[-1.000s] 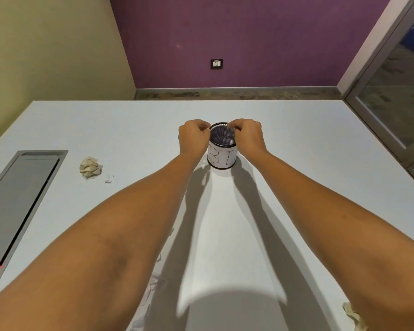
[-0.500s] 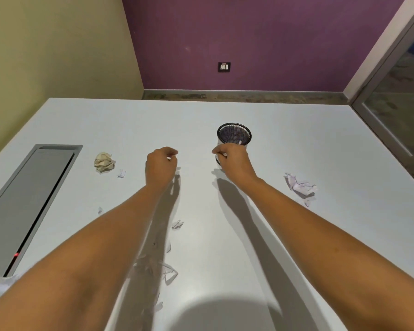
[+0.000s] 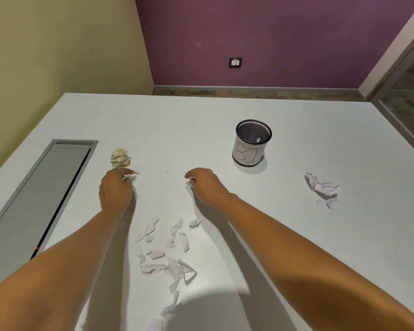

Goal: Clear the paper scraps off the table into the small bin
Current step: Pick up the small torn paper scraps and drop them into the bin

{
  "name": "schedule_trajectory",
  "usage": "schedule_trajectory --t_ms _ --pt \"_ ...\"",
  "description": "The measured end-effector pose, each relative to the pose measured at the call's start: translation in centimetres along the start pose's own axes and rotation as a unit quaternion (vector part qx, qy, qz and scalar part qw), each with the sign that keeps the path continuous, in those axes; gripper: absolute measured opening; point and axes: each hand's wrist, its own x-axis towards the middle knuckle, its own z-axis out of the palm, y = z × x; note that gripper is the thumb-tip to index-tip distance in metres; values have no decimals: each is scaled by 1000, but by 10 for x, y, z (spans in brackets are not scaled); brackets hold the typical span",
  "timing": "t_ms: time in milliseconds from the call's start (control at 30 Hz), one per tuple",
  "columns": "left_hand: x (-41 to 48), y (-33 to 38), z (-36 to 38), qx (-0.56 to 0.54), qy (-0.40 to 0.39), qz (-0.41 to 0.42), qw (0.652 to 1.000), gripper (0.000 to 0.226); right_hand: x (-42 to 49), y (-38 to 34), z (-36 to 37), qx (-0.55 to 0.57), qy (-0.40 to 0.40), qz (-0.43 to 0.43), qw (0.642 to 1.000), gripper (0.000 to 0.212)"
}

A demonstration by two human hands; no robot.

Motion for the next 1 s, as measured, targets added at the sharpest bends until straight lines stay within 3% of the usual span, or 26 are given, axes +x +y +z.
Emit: schedule_trajectory --t_ms 267,400,633,1000 --pt "-1 -50 -16 66 20 20 997 34 20 -21 26 -16 -39 -2 999 29" --pt "2 -63 -17 48 6 31 998 33 31 -31 34 -31 -60 -9 998 49" --pt "7 -67 -13 72 7 51 996 30 45 -47 49 -31 -55 12 998 54" --pt "4 -62 -11 136 6 46 990 31 59 -78 69 -65 -97 -93 989 57"
